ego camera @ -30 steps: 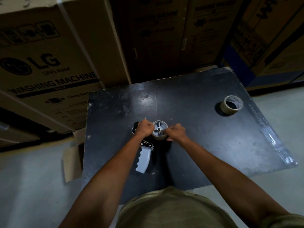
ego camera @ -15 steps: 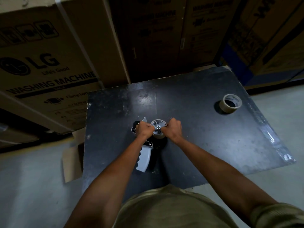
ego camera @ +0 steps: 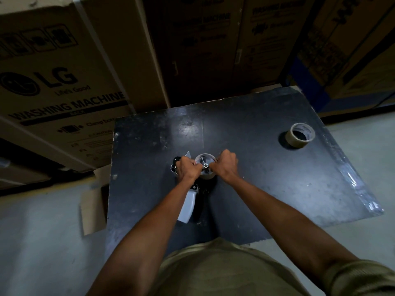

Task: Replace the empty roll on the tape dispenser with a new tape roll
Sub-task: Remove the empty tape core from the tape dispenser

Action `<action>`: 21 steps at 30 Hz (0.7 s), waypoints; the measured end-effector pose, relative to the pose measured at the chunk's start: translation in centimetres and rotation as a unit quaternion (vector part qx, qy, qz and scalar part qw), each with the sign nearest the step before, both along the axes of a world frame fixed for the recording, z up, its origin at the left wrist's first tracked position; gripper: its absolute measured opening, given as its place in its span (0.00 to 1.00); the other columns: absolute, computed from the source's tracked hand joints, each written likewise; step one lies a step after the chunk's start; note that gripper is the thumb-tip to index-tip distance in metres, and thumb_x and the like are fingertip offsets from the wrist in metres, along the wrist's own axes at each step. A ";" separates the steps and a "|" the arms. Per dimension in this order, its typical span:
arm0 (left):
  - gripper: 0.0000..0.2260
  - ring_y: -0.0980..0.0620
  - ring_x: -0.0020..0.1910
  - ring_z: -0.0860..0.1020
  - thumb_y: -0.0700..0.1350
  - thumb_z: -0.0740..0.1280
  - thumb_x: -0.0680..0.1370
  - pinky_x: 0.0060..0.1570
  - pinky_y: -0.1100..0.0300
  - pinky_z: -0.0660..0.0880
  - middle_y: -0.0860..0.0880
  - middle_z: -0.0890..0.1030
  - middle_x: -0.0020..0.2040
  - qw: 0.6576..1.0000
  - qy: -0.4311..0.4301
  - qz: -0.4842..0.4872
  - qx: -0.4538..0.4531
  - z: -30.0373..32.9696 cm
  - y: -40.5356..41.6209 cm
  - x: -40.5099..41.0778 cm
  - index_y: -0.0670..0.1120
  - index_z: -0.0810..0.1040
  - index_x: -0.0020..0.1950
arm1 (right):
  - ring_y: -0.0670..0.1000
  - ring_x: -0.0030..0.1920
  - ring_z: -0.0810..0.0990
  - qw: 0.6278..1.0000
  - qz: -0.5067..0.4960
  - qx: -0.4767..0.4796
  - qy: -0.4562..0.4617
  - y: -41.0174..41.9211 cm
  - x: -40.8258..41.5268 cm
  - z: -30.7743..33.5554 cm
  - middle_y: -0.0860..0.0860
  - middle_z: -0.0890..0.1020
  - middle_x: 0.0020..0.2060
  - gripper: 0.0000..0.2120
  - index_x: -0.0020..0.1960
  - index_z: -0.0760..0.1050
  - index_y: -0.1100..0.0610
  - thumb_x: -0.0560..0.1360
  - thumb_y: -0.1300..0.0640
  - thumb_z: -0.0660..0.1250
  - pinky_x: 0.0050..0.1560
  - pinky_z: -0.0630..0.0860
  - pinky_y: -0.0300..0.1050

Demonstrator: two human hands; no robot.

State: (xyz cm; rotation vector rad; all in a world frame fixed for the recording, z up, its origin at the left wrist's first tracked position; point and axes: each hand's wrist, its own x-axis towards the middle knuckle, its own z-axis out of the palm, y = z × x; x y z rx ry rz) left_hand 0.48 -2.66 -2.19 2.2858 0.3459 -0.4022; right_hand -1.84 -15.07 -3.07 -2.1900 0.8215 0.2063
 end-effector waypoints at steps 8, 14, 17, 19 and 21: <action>0.07 0.44 0.47 0.82 0.43 0.69 0.71 0.42 0.60 0.73 0.43 0.85 0.44 0.995 0.015 -0.097 0.030 1.0 0.0 1.5 0.45 0.85 0.46 | 0.62 0.54 0.84 0.999 0.025 0.034 0.033 -0.1 -0.6 -0.3 0.61 0.86 0.49 0.17 0.51 0.85 0.58 0.68 0.47 0.74 0.49 0.78 0.47; 0.08 0.43 0.52 0.82 0.37 0.66 0.73 0.46 0.58 0.73 0.39 0.85 0.48 0.989 0.043 -0.141 0.010 0.5 -0.1 1.6 0.41 0.84 0.47 | 0.64 0.57 0.83 0.998 0.013 0.055 0.030 -0.2 -0.7 -0.8 0.64 0.85 0.53 0.18 0.53 0.84 0.61 0.72 0.48 0.71 0.56 0.80 0.52; 0.07 0.42 0.48 0.82 0.39 0.68 0.72 0.41 0.58 0.71 0.39 0.84 0.46 0.992 0.032 -0.121 0.012 0.3 0.1 1.2 0.40 0.85 0.46 | 0.65 0.57 0.82 0.999 0.018 0.034 0.026 0.0 -0.4 -0.7 0.64 0.84 0.53 0.17 0.54 0.83 0.62 0.73 0.50 0.71 0.53 0.78 0.50; 0.07 0.42 0.46 0.82 0.40 0.69 0.71 0.39 0.58 0.71 0.39 0.84 0.44 0.993 0.025 -0.110 0.013 0.4 0.1 1.0 0.41 0.85 0.45 | 0.66 0.57 0.81 0.999 0.021 0.020 0.025 0.1 -0.2 -0.7 0.64 0.84 0.54 0.17 0.54 0.81 0.63 0.73 0.51 0.72 0.51 0.77 0.50; 0.07 0.42 0.46 0.82 0.42 0.69 0.70 0.37 0.58 0.71 0.38 0.84 0.44 0.995 0.022 -0.102 0.012 0.5 0.0 0.9 0.41 0.85 0.43 | 0.66 0.55 0.82 0.999 0.021 0.013 0.025 0.1 -0.1 -0.7 0.63 0.84 0.52 0.17 0.53 0.81 0.63 0.71 0.51 0.73 0.48 0.77 0.49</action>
